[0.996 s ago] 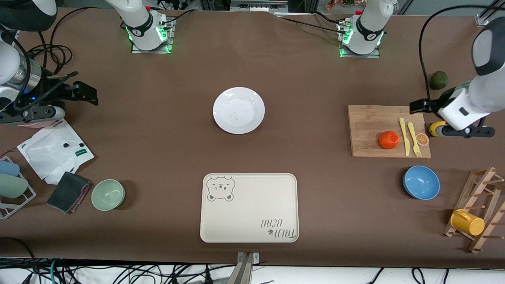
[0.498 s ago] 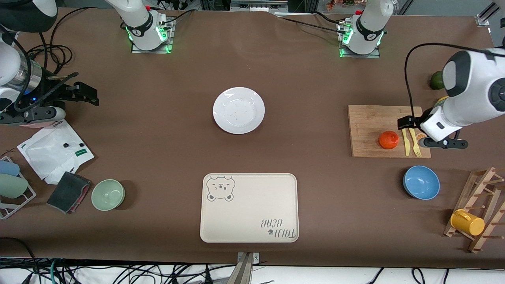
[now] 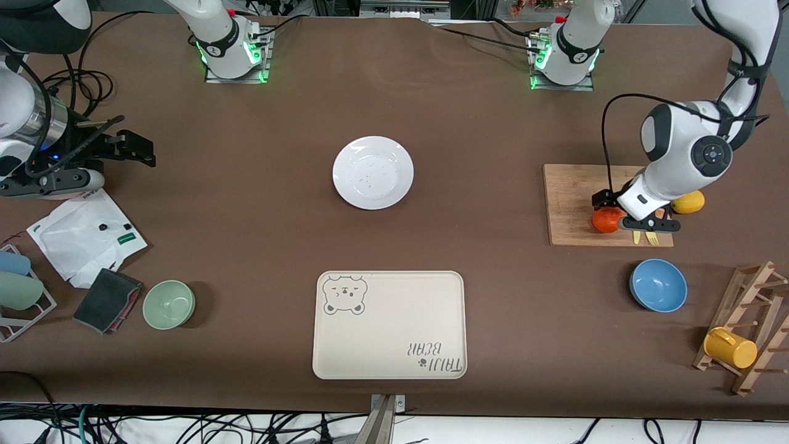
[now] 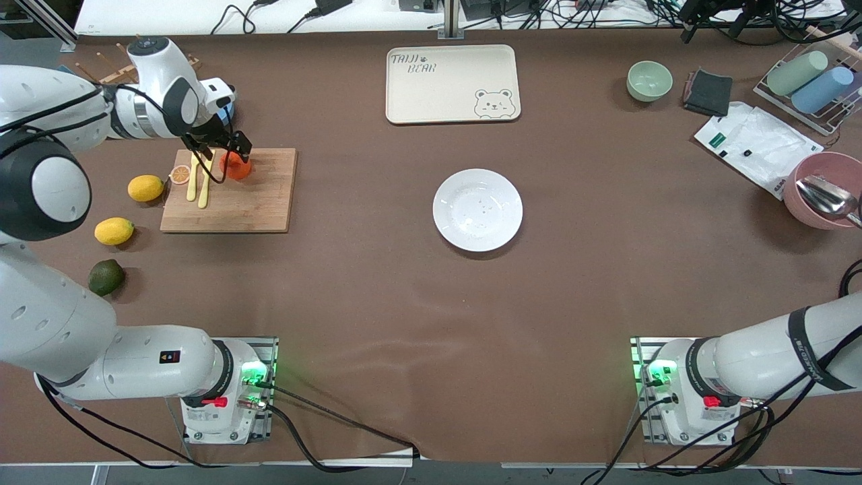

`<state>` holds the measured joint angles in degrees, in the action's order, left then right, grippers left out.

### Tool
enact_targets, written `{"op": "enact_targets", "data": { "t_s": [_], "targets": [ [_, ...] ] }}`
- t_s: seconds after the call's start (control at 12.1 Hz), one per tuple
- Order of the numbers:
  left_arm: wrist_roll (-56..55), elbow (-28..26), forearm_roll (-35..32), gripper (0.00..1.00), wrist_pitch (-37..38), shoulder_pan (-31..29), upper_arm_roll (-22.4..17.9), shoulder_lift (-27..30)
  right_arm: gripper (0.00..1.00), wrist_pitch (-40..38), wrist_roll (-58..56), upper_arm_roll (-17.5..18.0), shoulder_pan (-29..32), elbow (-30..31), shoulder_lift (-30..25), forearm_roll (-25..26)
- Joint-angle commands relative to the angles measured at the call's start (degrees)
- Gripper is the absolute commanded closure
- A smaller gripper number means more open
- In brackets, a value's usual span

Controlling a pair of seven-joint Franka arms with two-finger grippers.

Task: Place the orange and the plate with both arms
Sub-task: 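Lower the left gripper onto the orange on the cutting board and grasp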

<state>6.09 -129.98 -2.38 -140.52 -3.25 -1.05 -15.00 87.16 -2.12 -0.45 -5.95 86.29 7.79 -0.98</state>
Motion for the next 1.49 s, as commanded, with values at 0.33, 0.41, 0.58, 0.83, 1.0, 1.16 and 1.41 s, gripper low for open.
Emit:
{"op": "enact_targets", "data": {
  "t_s": [0.33,0.41,0.58,0.83,1.0,1.16,1.41],
  "targets": [
    [1.2,1.0,-1.5,0.0,-4.9,-1.1,0.1,-5.1,0.0,0.2,-0.1,0.1,0.2,-0.2,-0.1,-0.9],
    [1.2,1.0,-1.5,0.0,-4.9,-1.2,0.1,-5.5,0.0,0.2,-0.1,0.1,0.2,-0.2,-0.1,-0.9],
    [1.2,1.2,-1.5,0.17,-4.9,-1.1,0.2,-5.9,0.0,0.2,-0.1,0.1,0.2,-0.2,-0.1,-0.9],
    [1.2,2.5,-1.5,0.61,-4.5,-0.6,0.3,-5.8,0.0,0.3,-0.1,0.1,0.2,-0.2,-0.1,-0.9],
    [0.9,5.9,-1.4,0.63,0.0,-0.2,1.9,-4.4,0.0,0.2,-0.1,0.1,0.2,-0.1,-0.1,-0.9],
    [-0.3,12.3,-0.6,0.64,11.3,-0.2,4.8,-3.5,0.0,0.2,-0.1,0.1,0.2,-0.2,-0.1,-0.9],
    [-8.1,19.8,5.2,0.64,24.0,-0.1,11.2,-3.3,0.0,0.3,-0.1,0.1,0.2,-0.1,-0.1,-0.9]
  ]
}}
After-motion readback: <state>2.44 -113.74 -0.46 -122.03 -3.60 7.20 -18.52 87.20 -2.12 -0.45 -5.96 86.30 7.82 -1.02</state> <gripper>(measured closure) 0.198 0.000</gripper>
